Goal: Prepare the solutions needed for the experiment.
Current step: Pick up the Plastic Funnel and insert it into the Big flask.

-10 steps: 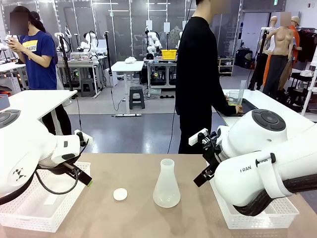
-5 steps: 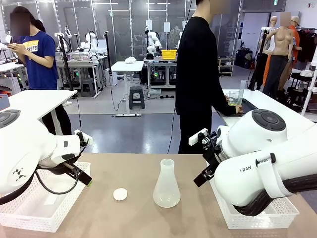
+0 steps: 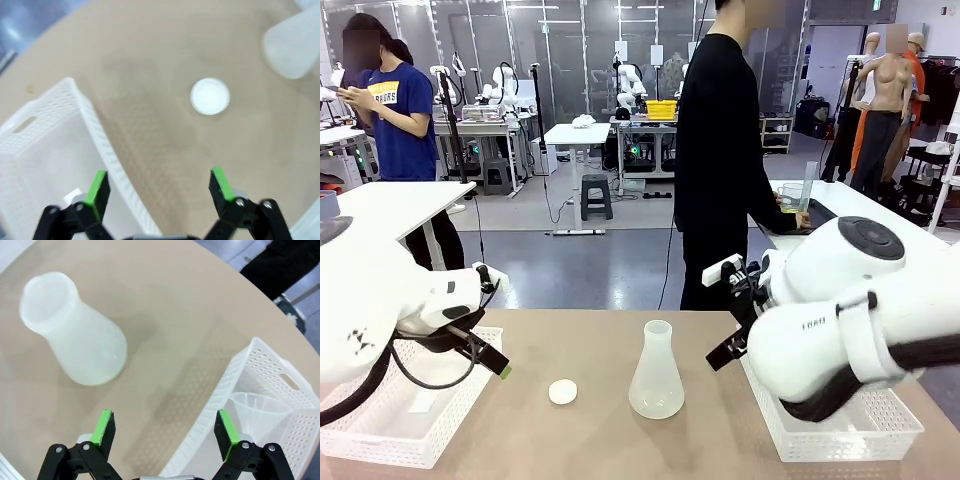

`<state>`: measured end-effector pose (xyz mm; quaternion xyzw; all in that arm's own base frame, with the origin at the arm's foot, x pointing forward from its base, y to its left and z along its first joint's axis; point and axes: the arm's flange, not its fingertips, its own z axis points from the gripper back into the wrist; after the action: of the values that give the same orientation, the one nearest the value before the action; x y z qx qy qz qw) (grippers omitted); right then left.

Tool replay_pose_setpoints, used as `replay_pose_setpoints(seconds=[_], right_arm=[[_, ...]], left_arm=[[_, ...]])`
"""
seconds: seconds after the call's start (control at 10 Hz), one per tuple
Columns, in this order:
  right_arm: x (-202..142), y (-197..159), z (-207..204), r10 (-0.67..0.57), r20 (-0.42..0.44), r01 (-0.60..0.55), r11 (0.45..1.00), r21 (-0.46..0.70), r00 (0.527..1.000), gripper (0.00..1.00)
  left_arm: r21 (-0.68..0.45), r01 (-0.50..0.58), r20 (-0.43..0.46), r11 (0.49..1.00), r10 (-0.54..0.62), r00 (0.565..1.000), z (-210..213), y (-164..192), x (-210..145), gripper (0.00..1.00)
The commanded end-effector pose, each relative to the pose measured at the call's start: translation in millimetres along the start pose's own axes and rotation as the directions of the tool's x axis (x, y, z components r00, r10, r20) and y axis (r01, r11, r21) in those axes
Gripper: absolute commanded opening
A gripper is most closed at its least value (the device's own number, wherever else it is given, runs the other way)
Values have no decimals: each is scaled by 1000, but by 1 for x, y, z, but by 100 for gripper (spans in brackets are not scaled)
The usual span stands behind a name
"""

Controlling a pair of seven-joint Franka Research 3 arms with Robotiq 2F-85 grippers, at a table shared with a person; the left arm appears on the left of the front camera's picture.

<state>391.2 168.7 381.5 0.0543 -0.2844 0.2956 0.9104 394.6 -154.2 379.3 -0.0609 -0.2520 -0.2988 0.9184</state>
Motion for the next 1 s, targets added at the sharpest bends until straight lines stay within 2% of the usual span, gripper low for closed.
replay_pose_setpoints(seconds=[0.0, 0.1, 0.3, 0.4, 0.8, 0.9], right_arm=[[0, -37, 30, -165, 94, 150, 978, 144, 982, 100], [-1, -48, 43, -199, 130, 176, 970, 169, 971, 100], [2, -53, 55, -188, 159, 175, 980, 92, 969, 100], [8, -34, 51, -212, 119, 195, 971, 138, 970, 100], [8, -34, 51, -212, 119, 195, 971, 138, 970, 100], [8, -36, 54, -200, 125, 184, 974, 134, 972, 100]], left_arm=[[-156, -25, 34, 987, 31, 999, 32, 33, -3, 100], [-195, -32, 53, 980, 43, 998, 39, 41, 0, 100], [-154, -25, 67, 988, 36, 997, 44, 49, 5, 100], [-161, -42, 67, 986, 54, 996, 45, 28, 1, 100], [-157, -36, 64, 987, 47, 997, 48, 32, 4, 100], [-459, -100, 41, 883, 134, 990, 42, 37, 17, 100]])
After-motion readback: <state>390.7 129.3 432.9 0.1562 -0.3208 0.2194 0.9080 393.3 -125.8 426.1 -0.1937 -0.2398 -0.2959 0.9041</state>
